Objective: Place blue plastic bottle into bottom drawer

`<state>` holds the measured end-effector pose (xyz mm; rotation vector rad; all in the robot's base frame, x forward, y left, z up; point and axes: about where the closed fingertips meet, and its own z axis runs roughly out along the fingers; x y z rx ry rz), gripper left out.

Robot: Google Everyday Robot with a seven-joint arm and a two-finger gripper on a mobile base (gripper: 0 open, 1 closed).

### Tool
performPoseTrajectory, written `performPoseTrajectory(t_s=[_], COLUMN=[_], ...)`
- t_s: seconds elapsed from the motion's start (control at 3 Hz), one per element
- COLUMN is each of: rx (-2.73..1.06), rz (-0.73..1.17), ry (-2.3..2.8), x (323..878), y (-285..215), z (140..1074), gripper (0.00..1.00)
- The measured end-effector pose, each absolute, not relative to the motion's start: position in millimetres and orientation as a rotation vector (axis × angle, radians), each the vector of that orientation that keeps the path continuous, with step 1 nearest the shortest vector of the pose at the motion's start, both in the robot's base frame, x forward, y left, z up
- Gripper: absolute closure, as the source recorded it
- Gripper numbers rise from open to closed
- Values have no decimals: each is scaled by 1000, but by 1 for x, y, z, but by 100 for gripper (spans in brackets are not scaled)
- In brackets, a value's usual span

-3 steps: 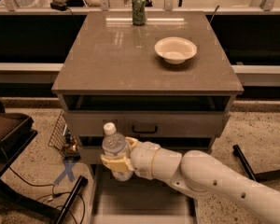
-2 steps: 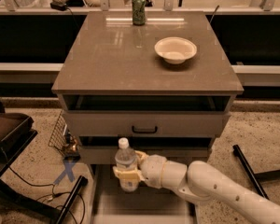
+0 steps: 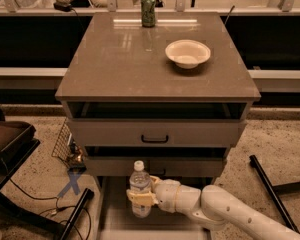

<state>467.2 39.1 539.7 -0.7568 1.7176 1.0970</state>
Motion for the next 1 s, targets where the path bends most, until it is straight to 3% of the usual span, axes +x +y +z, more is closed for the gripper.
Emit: performPoseTrajectory(t_s=[0.33,1.0], rx=[-761,-854], rz=[1095,1174], ry=[1715,1610], x=[467,484], y=[40,15], z=[542,431], gripper=[100,100])
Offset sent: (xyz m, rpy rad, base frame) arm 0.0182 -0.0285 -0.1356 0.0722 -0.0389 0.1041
